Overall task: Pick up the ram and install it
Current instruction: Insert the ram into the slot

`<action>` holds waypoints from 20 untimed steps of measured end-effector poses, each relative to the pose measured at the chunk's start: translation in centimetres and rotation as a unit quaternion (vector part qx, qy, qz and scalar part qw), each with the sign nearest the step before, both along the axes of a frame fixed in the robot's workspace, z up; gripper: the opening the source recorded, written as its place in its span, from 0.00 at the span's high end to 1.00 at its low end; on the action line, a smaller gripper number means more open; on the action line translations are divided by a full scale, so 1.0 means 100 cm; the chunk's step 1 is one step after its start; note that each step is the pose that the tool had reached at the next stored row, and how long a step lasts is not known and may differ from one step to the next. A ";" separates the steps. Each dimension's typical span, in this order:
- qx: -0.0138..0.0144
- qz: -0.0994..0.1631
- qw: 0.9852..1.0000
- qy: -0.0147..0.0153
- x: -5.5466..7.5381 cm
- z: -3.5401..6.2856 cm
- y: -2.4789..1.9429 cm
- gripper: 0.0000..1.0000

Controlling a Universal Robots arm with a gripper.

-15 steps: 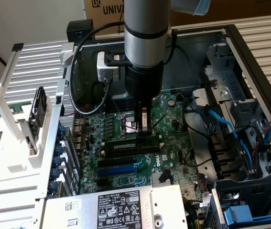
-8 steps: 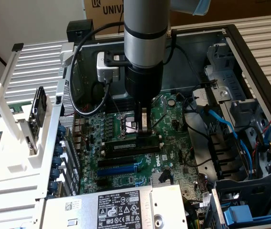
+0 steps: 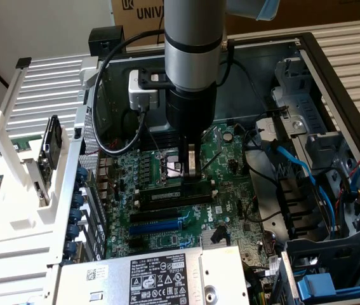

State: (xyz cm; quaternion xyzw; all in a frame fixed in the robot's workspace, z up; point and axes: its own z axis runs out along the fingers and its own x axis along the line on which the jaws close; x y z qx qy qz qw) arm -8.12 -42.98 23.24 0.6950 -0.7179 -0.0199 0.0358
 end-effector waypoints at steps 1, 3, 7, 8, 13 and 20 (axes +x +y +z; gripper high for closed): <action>0.000 0.000 1.000 0.000 0.000 0.0000 0.0000 0.88; 0.000 0.000 1.000 0.000 0.000 0.0000 0.0001 0.88; 0.000 0.000 1.000 0.000 -0.001 0.0000 0.0002 0.88; 0.000 0.000 1.000 0.000 -0.001 0.0000 0.0003 0.88; 0.000 0.000 1.000 -0.001 -0.002 0.0000 0.0010 0.88; 0.000 0.000 1.000 -0.002 -0.003 0.0000 0.0009 0.88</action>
